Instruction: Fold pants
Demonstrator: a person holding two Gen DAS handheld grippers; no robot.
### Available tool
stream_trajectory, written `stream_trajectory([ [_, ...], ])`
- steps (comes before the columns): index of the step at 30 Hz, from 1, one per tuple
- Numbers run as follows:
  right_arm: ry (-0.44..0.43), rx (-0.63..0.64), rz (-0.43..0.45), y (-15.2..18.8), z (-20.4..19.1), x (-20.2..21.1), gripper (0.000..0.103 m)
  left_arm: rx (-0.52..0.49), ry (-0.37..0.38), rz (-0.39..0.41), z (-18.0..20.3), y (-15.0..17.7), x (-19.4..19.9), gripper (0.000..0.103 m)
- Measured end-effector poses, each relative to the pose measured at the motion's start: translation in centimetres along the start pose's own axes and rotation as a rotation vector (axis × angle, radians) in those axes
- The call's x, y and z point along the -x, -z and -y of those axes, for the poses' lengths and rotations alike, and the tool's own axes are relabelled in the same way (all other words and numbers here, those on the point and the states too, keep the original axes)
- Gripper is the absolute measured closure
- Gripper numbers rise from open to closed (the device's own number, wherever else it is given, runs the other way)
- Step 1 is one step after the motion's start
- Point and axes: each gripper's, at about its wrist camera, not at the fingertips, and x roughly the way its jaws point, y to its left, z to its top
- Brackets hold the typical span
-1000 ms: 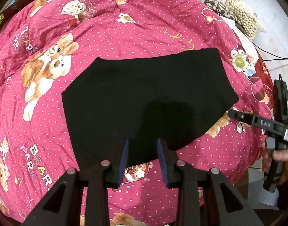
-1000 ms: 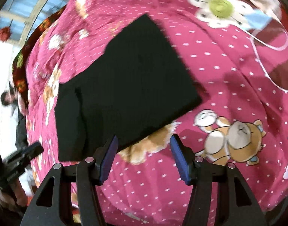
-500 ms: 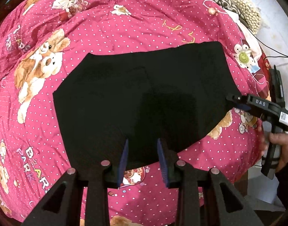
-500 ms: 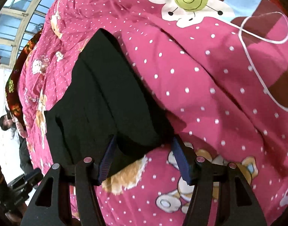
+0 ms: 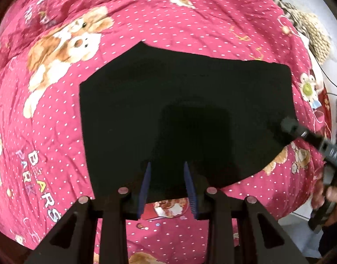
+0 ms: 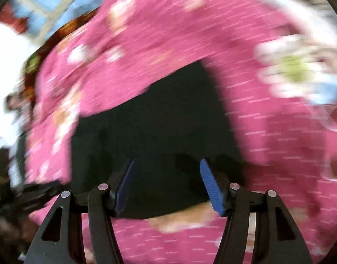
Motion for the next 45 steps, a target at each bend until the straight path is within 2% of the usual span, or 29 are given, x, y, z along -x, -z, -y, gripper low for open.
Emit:
stream_trajectory([
  [2, -0.094, 0.048, -0.084, 0.0, -2.0, -2.8, 0.043, 0.017, -0.004, -0.002, -0.6, 0.2, 0.0, 0.069],
  [6, -0.196, 0.084, -0.181, -0.1, -4.7, -7.1, 0.043, 0.055, -0.008, -0.006, -2.2, 0.7, 0.1, 0.069],
  [12, -0.205, 0.146, -0.228, -1.1, -6.7, -10.6, 0.044, 0.122, -0.004, -0.025, -4.7, 1.6, -0.6, 0.069],
  [19, -0.228, 0.159, -0.259, -1.8, -7.3, -11.2, 0.055, 0.142, 0.022, -0.04, -5.6, 1.8, -1.5, 0.069],
  [22, -0.24, 0.165, -0.256, -1.9, -7.9, -11.1, 0.056, 0.139, 0.031, -0.04, -5.7, 1.6, -1.7, 0.069],
  [26, -0.224, 0.143, -0.259, -2.4, -7.8, -12.2, 0.061, 0.143, 0.035, -0.047, -6.0, 1.4, -2.2, 0.069],
  [27, -0.222, 0.139, -0.262, -2.5, -7.8, -12.3, 0.069, 0.144, 0.036, -0.048, -6.0, 1.4, -2.2, 0.069],
  [28, -0.22, 0.138, -0.265, -2.7, -7.9, -12.4, 0.086, 0.146, 0.037, -0.049, -6.1, 1.4, -2.2, 0.069],
  [30, -0.216, 0.14, -0.285, -2.7, -8.1, -12.4, 0.101, 0.148, 0.039, -0.048, -6.1, 1.3, -2.3, 0.069],
  [37, -0.21, 0.222, -0.24, -4.3, -9.8, -10.3, 0.101, 0.154, 0.047, -0.041, -6.4, 1.3, -2.0, 0.069],
  [41, -0.161, 0.207, -0.293, -4.4, -8.9, -12.1, 0.101, 0.152, 0.047, -0.041, -6.5, 1.5, -1.8, 0.069],
  [45, -0.141, 0.193, -0.312, -3.5, -8.0, -12.0, 0.099, 0.162, 0.044, -0.038, -7.0, 1.8, -1.5, 0.069],
])
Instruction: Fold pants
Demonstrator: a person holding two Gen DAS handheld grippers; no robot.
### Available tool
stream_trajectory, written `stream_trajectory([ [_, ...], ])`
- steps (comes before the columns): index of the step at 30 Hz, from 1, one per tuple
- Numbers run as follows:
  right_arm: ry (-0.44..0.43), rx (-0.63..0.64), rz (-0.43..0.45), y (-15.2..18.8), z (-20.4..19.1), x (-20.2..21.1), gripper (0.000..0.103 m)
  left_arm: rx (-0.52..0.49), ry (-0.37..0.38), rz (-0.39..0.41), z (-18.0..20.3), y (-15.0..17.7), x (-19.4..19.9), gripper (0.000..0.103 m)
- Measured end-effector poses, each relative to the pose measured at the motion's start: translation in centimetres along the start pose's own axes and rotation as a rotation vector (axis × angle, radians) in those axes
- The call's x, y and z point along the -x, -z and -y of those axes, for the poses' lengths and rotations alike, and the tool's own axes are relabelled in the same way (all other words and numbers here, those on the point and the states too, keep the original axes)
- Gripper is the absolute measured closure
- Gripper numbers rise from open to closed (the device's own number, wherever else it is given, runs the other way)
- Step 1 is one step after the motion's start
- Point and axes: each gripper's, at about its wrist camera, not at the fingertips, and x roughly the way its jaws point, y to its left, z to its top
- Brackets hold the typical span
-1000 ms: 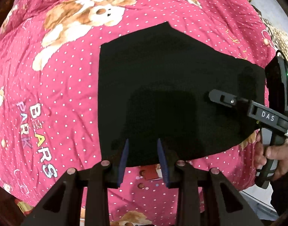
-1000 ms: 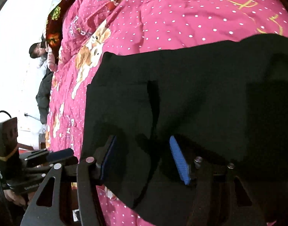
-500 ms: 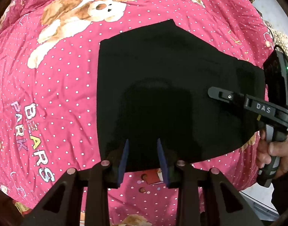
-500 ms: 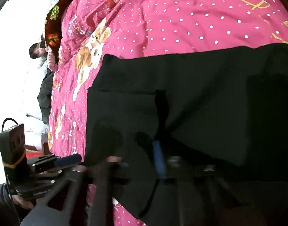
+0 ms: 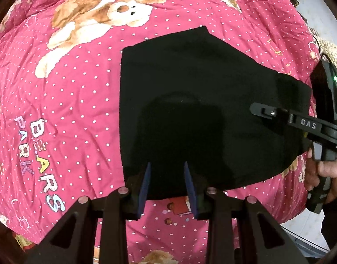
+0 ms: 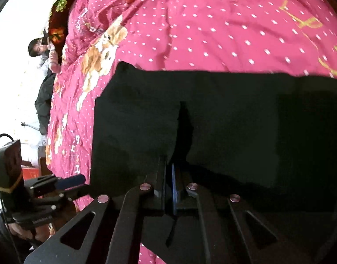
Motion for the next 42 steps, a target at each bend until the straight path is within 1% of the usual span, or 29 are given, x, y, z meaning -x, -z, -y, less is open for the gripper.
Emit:
stream_trajectory([
  [3, 0.022, -0.042, 0.021, 0.6, 0.5, 1.0, 0.092, -0.004, 0.003, 0.002, 0.0, 0.1, 0.2, 0.069],
  [5, 0.016, -0.047, 0.027, 1.3, 0.4, 1.7, 0.09, -0.017, 0.007, 0.006, 0.3, 0.2, 0.4, 0.069],
  [6, 0.008, -0.047, 0.019, 1.8, 0.2, 1.9, 0.086, -0.023, 0.008, 0.008, 0.4, 0.2, 0.5, 0.069],
  [10, -0.01, -0.054, -0.061, 4.3, 0.1, 0.7, 0.083, -0.041, 0.011, 0.013, 1.1, 0.2, 1.0, 0.069],
  [11, -0.036, -0.075, -0.094, 5.0, 0.4, 0.0, 0.083, -0.044, 0.011, 0.014, 1.3, 0.2, 1.0, 0.069],
  [14, -0.078, -0.107, -0.097, 5.6, 0.6, -0.3, 0.083, -0.052, 0.007, 0.014, 1.6, 0.5, 1.3, 0.069],
  [15, -0.079, -0.1, -0.098, 5.6, 0.5, -0.4, 0.084, -0.052, 0.004, 0.013, 1.8, 0.6, 1.3, 0.069],
  [16, -0.074, -0.087, -0.102, 5.5, 0.2, -0.4, 0.093, -0.052, 0.002, 0.014, 1.8, 0.7, 1.4, 0.069],
  [17, -0.069, -0.071, -0.105, 5.4, -0.1, -0.5, 0.098, -0.051, 0.0, 0.017, 1.9, 0.9, 1.4, 0.069],
  [18, -0.071, -0.054, -0.105, 5.4, -0.5, -0.3, 0.099, -0.049, -0.002, 0.02, 1.8, 1.1, 1.6, 0.069],
  [21, -0.072, -0.041, -0.058, 5.5, -0.8, 1.1, 0.099, -0.036, -0.004, 0.029, 1.5, 1.3, 2.1, 0.069],
  [22, -0.069, -0.043, -0.055, 5.7, -0.5, 1.2, 0.099, -0.032, -0.006, 0.029, 1.4, 1.4, 2.1, 0.069],
  [23, -0.05, -0.057, -0.055, 5.9, -0.1, 1.2, 0.099, -0.029, -0.006, 0.028, 1.4, 1.5, 2.1, 0.069],
  [24, -0.009, -0.079, -0.07, 6.1, 0.6, 1.0, 0.099, -0.029, -0.007, 0.028, 1.4, 1.6, 2.2, 0.069],
  [26, -0.037, -0.118, -0.07, 6.4, 1.3, 1.3, 0.099, -0.035, -0.006, 0.031, 1.7, 1.6, 2.3, 0.069],
  [28, -0.012, -0.114, -0.035, 6.7, 1.2, 2.4, 0.099, -0.047, -0.006, 0.032, 2.1, 1.7, 2.3, 0.069],
  [30, -0.011, -0.1, 0.007, 6.8, 1.0, 3.6, 0.098, -0.06, -0.005, 0.03, 2.4, 1.7, 2.4, 0.069],
  [33, -0.026, -0.092, 0.051, 7.0, 0.7, 4.4, 0.087, -0.088, -0.005, 0.028, 3.6, 1.3, 2.2, 0.069],
  [35, -0.041, -0.088, 0.044, 7.2, 0.7, 3.9, 0.087, -0.108, -0.004, 0.025, 4.2, 1.3, 2.3, 0.069],
  [36, -0.026, -0.087, 0.026, 7.3, 0.8, 3.2, 0.087, -0.118, -0.005, 0.024, 4.5, 1.3, 2.3, 0.069],
  [37, 0.018, -0.091, -0.005, 7.5, 1.2, 2.4, 0.087, -0.128, -0.006, 0.024, 4.7, 1.3, 2.4, 0.069],
  [38, 0.032, -0.112, -0.019, 7.7, 1.9, 2.0, 0.087, -0.136, -0.006, 0.025, 5.0, 1.2, 2.5, 0.069],
  [39, 0.001, -0.137, 0.005, 7.9, 2.4, 2.4, 0.087, -0.142, -0.006, 0.027, 5.2, 1.2, 2.5, 0.069],
  [40, -0.01, -0.159, 0.037, 8.1, 2.9, 3.1, 0.087, -0.145, -0.007, 0.028, 5.3, 1.1, 2.6, 0.068],
  [41, 0.003, -0.176, 0.088, 8.4, 3.4, 4.2, 0.087, -0.145, -0.008, 0.026, 5.6, 0.9, 2.4, 0.068],
  [42, 0.013, -0.186, 0.127, 8.8, 3.9, 5.2, 0.084, -0.144, -0.007, 0.025, 5.8, 0.8, 2.3, 0.067],
])
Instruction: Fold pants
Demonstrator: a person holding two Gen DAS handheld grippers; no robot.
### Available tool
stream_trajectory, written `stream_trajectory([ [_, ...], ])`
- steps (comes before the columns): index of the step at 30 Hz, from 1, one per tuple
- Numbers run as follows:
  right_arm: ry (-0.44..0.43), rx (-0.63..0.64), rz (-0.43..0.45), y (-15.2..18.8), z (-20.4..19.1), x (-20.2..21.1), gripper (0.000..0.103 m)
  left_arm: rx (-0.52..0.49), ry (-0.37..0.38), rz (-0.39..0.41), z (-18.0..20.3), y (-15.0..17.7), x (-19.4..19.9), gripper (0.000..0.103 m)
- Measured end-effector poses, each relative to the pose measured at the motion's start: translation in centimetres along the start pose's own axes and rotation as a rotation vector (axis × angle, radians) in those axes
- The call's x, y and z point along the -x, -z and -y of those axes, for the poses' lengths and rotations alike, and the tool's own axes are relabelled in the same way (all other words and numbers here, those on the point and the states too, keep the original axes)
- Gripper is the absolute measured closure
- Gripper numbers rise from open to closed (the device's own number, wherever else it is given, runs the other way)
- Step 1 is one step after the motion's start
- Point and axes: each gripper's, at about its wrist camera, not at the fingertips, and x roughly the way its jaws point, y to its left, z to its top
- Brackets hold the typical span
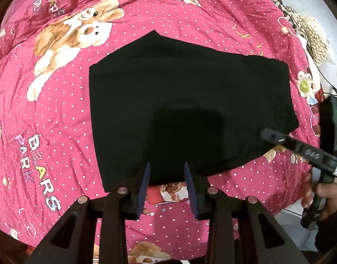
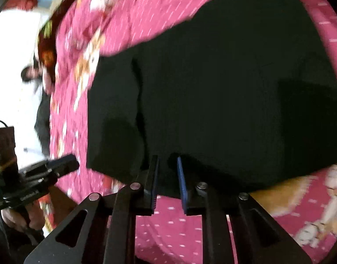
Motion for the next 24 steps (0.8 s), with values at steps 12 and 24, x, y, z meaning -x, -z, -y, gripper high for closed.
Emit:
stream_trajectory([
  [12, 0.003, -0.265, 0.179, 2.5, 7.1, 6.2, 0.05, -0.099, 0.025, -0.009, 3.7, -1.1, -0.8, 0.067],
  [24, 0.012, -0.393, 0.231, 0.6, 12.1, 5.4, 0.049, -0.106, 0.012, -0.032, 4.1, -1.7, -1.5, 0.067],
])
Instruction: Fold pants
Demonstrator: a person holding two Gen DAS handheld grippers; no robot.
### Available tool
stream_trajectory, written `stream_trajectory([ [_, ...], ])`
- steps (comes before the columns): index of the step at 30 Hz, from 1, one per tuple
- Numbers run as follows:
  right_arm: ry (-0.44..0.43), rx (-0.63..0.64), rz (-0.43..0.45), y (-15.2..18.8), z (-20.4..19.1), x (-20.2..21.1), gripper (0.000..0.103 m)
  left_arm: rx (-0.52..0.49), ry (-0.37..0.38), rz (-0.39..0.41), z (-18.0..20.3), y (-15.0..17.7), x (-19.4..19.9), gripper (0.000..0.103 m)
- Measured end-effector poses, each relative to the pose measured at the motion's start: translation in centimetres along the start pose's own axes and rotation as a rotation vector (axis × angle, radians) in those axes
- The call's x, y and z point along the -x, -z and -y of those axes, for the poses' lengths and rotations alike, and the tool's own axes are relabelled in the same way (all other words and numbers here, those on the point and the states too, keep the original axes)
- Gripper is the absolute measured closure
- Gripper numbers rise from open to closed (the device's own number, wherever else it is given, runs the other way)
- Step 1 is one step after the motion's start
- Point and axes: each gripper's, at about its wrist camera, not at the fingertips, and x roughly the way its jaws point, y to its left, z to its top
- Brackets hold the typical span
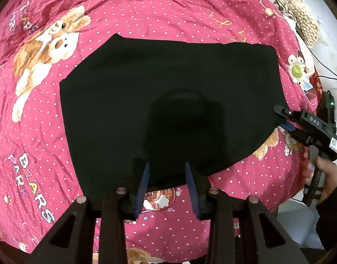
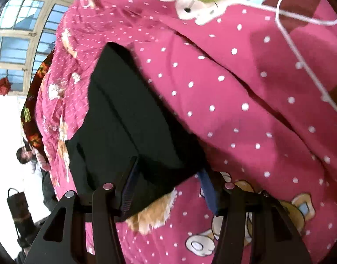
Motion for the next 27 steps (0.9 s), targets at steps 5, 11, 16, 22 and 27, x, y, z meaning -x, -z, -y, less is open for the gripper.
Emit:
stream_trajectory([
  [5, -0.024, 0.002, 0.029, 0.5, -0.6, 1.6, 0.055, 0.016, -0.001, -0.002, -0.1, 0.0, -0.1, 0.067],
  [11, -0.067, 0.0, 0.04, 0.5, -0.2, 2.4, 0.06, 0.011, -0.004, -0.001, -0.1, 0.1, 0.0, 0.066],
  [16, -0.025, 0.006, 0.002, -0.3, -0.7, 0.7, 0.063, 0.002, -0.005, 0.005, 0.0, 0.4, 0.4, 0.066],
  [22, 0.006, 0.124, 0.037, 0.3, -3.7, 2.9, 0.079, 0.026, 0.004, 0.015, -0.7, 0.7, 0.6, 0.067],
  [27, 0.032, 0.147, 0.031, 0.0, -4.7, 2.9, 0.081, 0.022, 0.013, 0.034, -0.8, 1.1, 1.3, 0.066],
])
